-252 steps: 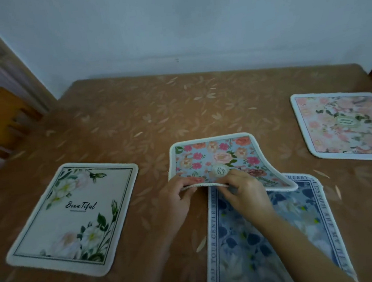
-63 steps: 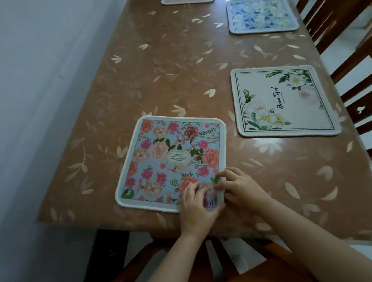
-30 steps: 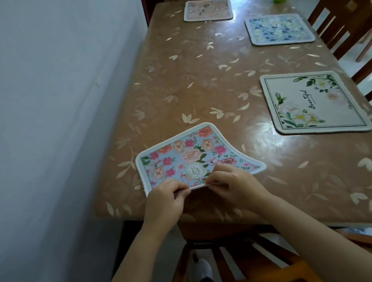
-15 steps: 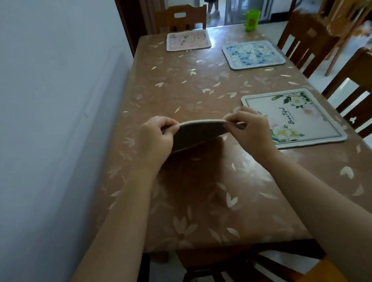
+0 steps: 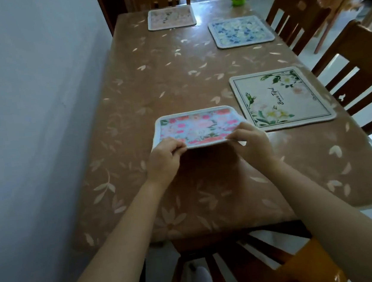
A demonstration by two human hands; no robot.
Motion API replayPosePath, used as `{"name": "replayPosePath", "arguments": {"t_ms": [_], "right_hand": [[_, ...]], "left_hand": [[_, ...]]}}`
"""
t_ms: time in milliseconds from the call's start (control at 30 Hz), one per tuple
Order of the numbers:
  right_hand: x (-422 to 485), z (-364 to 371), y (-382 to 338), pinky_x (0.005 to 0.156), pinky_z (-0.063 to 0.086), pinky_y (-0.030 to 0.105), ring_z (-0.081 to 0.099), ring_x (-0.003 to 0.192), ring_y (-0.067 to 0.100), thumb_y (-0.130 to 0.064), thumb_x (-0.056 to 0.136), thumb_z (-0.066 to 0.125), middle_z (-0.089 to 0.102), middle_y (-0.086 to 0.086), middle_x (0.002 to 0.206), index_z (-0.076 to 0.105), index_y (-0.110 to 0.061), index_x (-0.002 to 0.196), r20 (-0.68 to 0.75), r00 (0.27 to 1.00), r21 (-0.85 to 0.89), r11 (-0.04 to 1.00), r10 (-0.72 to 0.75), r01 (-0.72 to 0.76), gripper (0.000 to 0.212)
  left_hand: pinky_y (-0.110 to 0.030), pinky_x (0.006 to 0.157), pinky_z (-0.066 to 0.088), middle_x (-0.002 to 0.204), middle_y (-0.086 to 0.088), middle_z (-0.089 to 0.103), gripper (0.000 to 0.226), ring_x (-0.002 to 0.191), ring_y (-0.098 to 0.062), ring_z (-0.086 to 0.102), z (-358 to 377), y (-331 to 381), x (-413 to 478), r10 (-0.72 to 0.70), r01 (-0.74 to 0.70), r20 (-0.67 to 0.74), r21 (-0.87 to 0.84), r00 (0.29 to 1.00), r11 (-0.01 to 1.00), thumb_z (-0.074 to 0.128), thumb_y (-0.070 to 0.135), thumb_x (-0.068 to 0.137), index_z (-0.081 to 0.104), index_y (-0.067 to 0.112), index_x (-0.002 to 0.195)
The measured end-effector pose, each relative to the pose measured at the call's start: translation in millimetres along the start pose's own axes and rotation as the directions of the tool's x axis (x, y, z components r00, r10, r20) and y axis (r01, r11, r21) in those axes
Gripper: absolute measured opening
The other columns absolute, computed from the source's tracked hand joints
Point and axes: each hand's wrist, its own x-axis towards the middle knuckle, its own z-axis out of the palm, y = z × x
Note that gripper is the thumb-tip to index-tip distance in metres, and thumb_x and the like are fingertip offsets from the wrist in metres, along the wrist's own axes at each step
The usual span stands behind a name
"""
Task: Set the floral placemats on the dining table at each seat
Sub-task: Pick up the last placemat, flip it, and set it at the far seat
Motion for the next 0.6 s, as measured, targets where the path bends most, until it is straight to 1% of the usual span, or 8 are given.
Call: {"name": "replayPosePath", "arguments": {"t_ms": [33,100,167,233,333,433,533,600], "right_hand": [[-15.7,8.3,7.7,0.065,0.048,0.031,0.063,0.07,0.032,0.003,0.07,0.072,0.064,0.019,0.079,0.068,0.002,0.075,0.098,0.994,-0.046,0.998,0.041,-0.036,0.006],[-45.5,22.0,18.7,0.065,0.044,0.029,0.062,0.075,0.032,-0.001,0.072,0.072,0.064,0.015,0.083,0.068,-0.001,0.076,0.28,0.954,-0.105,0.991,0.108,-0.082,0.006],[-68.2,30.0,22.9,0.069,0.048,0.031,0.062,0.082,0.031,-0.003,0.074,0.071,0.064,0.013,0.088,0.069,-0.003,0.078,0.391,0.91,-0.106,0.989,0.14,-0.107,0.005],[-82.4,33.6,22.2,0.075,0.051,0.035,0.061,0.088,0.03,-0.002,0.074,0.071,0.065,0.013,0.093,0.069,-0.003,0.078,0.423,0.892,-0.092,0.987,0.156,-0.13,0.004],[-93.0,36.9,19.2,0.077,0.048,0.034,0.056,0.094,0.029,-0.004,0.075,0.07,0.064,0.015,0.096,0.07,-0.002,0.08,0.429,0.886,-0.103,0.984,0.177,-0.146,0.005],[-97.9,37.6,20.3,0.08,0.047,0.038,0.052,0.096,0.026,-0.01,0.079,0.067,0.061,0.012,0.098,0.069,-0.005,0.085,0.473,0.858,-0.134,0.979,0.201,-0.155,0.008],[-99.9,35.3,23.4,0.079,0.044,0.033,0.048,0.098,0.024,-0.013,0.082,0.064,0.056,0.008,0.1,0.066,-0.008,0.089,0.549,0.812,-0.19,0.976,0.196,-0.108,0.009],[-99.7,31.4,25.6,0.08,0.044,0.034,0.045,0.102,0.024,-0.014,0.083,0.06,0.054,0.007,0.103,0.063,-0.011,0.092,0.581,0.787,-0.24,0.968,0.207,-0.078,0.01]], "left_hand": [[-0.022,0.073,0.043,0.082,-0.016,0.069,0.007,0.079,-0.027,0.063,9.1,-8.9,-16.9,-0.048,0.047,0.067,0.021,0.997,0.999,0.069,-0.003,0.074,0.068,-0.001,0.081],[-0.03,0.078,0.047,0.086,-0.017,0.069,0.007,0.084,-0.03,0.063,23.5,-23.1,-49.2,-0.123,0.116,0.168,0.049,0.978,0.992,0.067,-0.003,0.076,0.068,-0.002,0.082],[-0.033,0.076,0.048,0.086,-0.017,0.068,0.005,0.084,-0.03,0.062,32.2,-31.1,-74.8,-0.157,0.141,0.236,0.084,0.959,0.986,0.067,-0.003,0.076,0.068,-0.002,0.081],[-0.031,0.074,0.046,0.085,-0.016,0.068,0.004,0.083,-0.03,0.062,36.3,-34.3,-91.2,-0.148,0.12,0.269,0.117,0.952,0.986,0.067,-0.003,0.076,0.067,-0.001,0.079],[-0.029,0.074,0.045,0.078,-0.015,0.068,0.005,0.083,-0.029,0.063,36.6,-34.3,-100.2,-0.111,0.074,0.269,0.146,0.957,0.987,0.068,-0.005,0.073,0.067,-0.001,0.075],[-0.033,0.075,0.05,0.076,-0.014,0.068,0.006,0.083,-0.028,0.064,34.9,-33.2,-104.8,-0.07,0.03,0.262,0.152,0.963,0.988,0.069,-0.006,0.072,0.067,-0.001,0.074],[-0.034,0.077,0.051,0.075,-0.014,0.067,0.007,0.084,-0.028,0.065,34.9,-32.7,-113.3,-0.038,-0.009,0.279,0.166,0.959,0.986,0.071,-0.007,0.071,0.067,-0.001,0.073],[-0.036,0.074,0.055,0.072,-0.013,0.065,0.008,0.077,-0.029,0.065,36.0,-32.7,-117.8,-0.025,-0.022,0.288,0.159,0.957,0.987,0.072,-0.008,0.069,0.068,-0.002,0.073]]}}
